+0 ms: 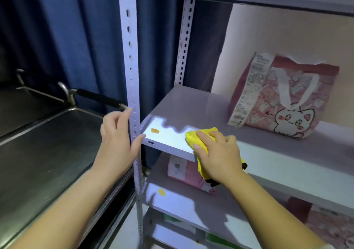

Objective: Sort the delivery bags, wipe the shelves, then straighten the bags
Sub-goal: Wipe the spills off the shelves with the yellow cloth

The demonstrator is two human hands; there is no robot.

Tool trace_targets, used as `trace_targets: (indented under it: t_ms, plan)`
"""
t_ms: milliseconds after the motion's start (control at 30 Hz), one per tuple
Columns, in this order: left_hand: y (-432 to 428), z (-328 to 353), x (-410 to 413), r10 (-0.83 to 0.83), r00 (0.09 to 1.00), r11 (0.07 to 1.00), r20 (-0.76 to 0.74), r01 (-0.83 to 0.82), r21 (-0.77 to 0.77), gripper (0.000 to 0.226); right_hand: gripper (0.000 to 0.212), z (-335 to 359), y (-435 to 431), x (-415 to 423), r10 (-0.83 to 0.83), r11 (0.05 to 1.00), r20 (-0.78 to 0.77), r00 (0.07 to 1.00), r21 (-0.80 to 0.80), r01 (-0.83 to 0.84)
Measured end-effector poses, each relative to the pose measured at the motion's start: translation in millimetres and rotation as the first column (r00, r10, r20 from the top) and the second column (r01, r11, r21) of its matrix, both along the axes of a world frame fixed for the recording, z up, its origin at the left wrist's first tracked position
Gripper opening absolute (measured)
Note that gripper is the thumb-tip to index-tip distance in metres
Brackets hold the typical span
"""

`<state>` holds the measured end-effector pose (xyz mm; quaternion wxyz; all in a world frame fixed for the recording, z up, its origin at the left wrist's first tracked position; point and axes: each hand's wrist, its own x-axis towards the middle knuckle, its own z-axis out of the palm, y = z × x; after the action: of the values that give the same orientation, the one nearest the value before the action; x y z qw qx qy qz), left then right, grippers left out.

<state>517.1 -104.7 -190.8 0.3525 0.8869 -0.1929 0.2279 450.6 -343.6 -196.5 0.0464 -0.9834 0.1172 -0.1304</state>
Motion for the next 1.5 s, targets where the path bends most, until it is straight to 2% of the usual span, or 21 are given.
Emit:
trace_targets:
  t_ms: [100, 367, 500, 667, 767, 967, 1100, 1267, 1367, 1500]
  plan:
    - [-4.2, 9.4, 16.4, 0.027, 0.999, 0.999, -0.018, -0.028, -0.018, 0.087, 0.041, -0.9, 5.7, 20.3, 0.036, 0.998, -0.062, 0.997, -0.041, -0.039]
    - [-18.9, 21.2, 43.8, -0.053, 0.998, 0.992, -0.031, 0.049, -0.12, 0.075, 0.044, 10.9, -7.3, 82.7, 0.084, 0.996, -0.266, 0.96, 0.014, -0.084]
    - [-18.8, 17.8, 44.7, -0.073, 0.997, 0.99, -0.024, 0.069, -0.122, 0.075, 0.045, 13.6, -5.0, 88.2, 0.156, 0.988, -0.298, 0.942, 0.053, -0.147]
    - [-22.4, 17.1, 43.5, -0.108, 0.994, 0.987, -0.009, 0.106, -0.125, 0.076, 0.041, 11.1, -9.1, 50.2, 0.386, 0.921, -0.277, 0.88, 0.162, -0.353]
    - [-19.2, 17.3, 44.8, -0.111, 0.994, 0.987, -0.019, 0.108, -0.116, 0.079, 0.041, 11.4, -19.1, 27.4, 0.447, 0.893, -0.259, 0.856, 0.194, -0.407]
    - [-12.6, 18.6, 51.3, -0.124, 0.988, 0.987, -0.087, 0.114, -0.11, 0.082, 0.042, 16.3, -22.3, 44.4, 0.415, 0.906, -0.281, 0.865, 0.211, -0.366]
    - [-10.9, 16.9, 53.9, -0.115, 0.989, 0.99, -0.09, 0.106, -0.095, 0.091, 0.044, 14.9, -15.8, 94.6, 0.341, 0.94, -0.272, 0.9, 0.098, -0.326]
    - [-12.3, 14.6, 52.7, -0.088, 0.995, 0.991, -0.053, 0.082, -0.106, 0.091, 0.043, 6.6, 11.1, 155.7, 0.237, 0.971, -0.292, 0.926, 0.088, -0.221]
    - [-12.5, 13.6, 52.7, -0.083, 0.996, 0.99, -0.025, 0.079, -0.121, 0.087, 0.039, 6.5, 36.9, 171.4, 0.343, 0.938, -0.274, 0.899, 0.153, -0.312]
    - [-12.4, 14.1, 51.6, -0.085, 0.996, 0.988, -0.036, 0.079, -0.136, 0.086, 0.04, 9.7, 52.9, 154.6, 0.59, 0.795, -0.27, 0.761, 0.355, -0.491]
